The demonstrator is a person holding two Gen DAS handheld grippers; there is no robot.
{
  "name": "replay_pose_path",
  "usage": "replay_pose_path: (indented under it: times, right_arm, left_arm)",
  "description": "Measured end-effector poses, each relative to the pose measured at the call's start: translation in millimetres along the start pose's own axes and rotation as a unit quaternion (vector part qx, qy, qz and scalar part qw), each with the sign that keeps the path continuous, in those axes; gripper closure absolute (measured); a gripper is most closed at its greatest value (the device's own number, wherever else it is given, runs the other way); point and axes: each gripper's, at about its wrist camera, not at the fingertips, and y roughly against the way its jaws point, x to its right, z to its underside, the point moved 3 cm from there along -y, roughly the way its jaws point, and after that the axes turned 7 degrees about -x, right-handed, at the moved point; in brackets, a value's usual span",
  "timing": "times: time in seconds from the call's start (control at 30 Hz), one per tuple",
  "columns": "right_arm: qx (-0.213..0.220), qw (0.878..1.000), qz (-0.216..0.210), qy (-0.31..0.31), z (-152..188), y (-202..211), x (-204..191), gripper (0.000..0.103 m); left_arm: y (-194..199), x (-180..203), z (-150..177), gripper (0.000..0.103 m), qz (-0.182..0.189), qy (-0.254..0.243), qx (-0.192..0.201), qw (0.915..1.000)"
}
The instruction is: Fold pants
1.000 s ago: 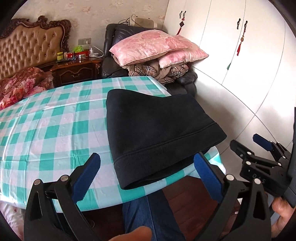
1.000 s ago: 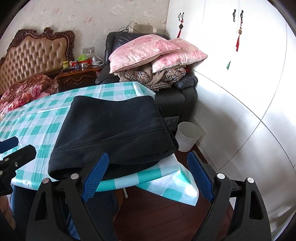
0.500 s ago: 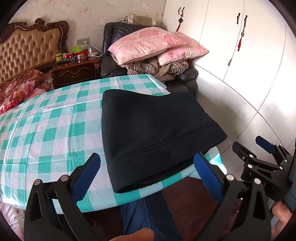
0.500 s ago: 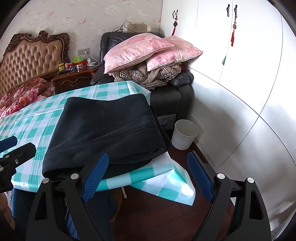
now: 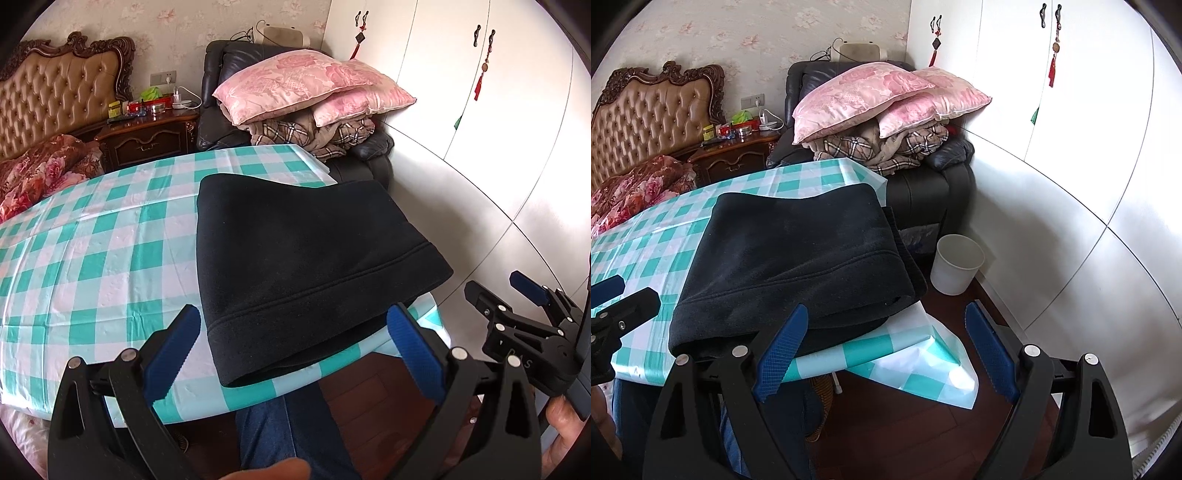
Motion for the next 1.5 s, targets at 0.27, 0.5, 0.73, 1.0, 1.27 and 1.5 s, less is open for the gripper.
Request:
replay_pose_path:
  times: [0.27, 0.5, 0.73, 1.0, 1.27, 1.5]
  right_arm:
    - [-0.001, 1.000, -0.001, 0.000, 0.3, -0.6, 0.8, 0.019]
    - [-0.001, 1.000, -0.001, 0.000, -0.4, -1.3, 1.1, 0.019]
    - [-0.002, 1.000, -0.001, 0.000, -0.6, -1.5, 1.9, 0.019]
    - [-0.001, 1.000, -0.001, -0.001, -0.9, -1.8, 1.1, 0.019]
    - [-0.001, 1.000, 0.000, -0.001, -0.5, -1.3, 0.8, 0.019]
    - [-0.002, 1.000, -0.001, -0.001, -0.8, -1.5, 0.9, 0.019]
  left_arm:
    - [-0.1, 1.7, -0.9, 0.002, 0.000, -0.001, 0.002, 1.0000]
    - [-0.2, 1.6, -1.1, 0.002, -0.001, -0.001, 0.003, 1.0000]
    - [-0.1, 1.6, -0.9, 0.002, 0.000, -0.001, 0.003, 1.0000]
    - [-0.5, 3.0, -1.6, 0.002, 0.002, -0.002, 0.003, 1.0000]
    - [-0.4, 3.0, -1.5, 0.002, 0.001, -0.002, 0.003, 1.0000]
    - [-0.9, 5.8, -1.6, 0.002, 0.003, -0.005, 0.004, 1.0000]
